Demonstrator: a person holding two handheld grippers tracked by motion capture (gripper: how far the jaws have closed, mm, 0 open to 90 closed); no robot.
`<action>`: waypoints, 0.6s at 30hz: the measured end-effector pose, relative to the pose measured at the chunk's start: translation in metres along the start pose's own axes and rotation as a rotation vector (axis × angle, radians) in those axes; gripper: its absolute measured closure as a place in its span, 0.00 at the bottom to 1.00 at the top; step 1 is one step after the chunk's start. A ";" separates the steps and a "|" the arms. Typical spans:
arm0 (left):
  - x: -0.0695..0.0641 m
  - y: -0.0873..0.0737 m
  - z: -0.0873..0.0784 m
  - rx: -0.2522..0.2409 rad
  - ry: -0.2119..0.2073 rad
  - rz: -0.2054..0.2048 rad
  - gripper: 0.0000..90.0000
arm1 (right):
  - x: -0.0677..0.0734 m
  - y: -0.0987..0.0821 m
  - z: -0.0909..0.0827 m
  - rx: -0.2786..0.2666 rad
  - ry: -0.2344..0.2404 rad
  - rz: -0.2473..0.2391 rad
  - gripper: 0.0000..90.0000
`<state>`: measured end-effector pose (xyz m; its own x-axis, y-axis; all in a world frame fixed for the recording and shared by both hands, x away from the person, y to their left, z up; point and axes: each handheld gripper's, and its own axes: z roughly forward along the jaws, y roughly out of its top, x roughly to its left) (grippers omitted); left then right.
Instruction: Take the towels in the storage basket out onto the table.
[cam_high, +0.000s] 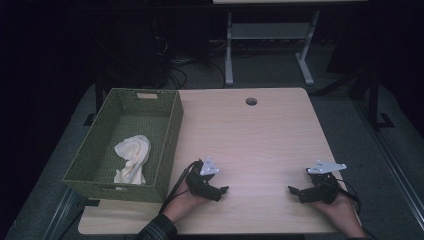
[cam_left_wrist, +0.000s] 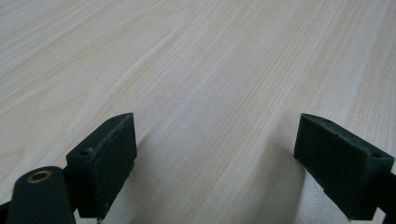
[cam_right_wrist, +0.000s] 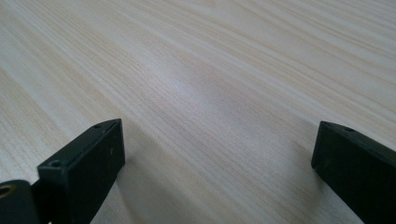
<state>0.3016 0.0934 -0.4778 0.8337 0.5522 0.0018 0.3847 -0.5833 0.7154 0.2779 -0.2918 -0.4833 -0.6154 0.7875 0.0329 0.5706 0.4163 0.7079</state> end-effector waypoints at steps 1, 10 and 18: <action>0.000 0.000 0.000 0.002 -0.001 -0.002 0.13 | 0.000 0.000 0.000 0.000 0.000 0.001 0.03; 0.001 0.004 -0.001 0.037 -0.013 0.002 0.14 | 0.000 0.000 0.000 0.000 0.000 0.000 0.03; 0.010 0.005 -0.007 0.049 -0.044 -0.037 0.14 | 0.000 0.000 0.000 0.000 0.000 0.001 0.03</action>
<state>0.3086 0.1003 -0.4691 0.8349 0.5476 -0.0551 0.4332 -0.5921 0.6796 0.2779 -0.2917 -0.4832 -0.6145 0.7882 0.0338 0.5714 0.4152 0.7079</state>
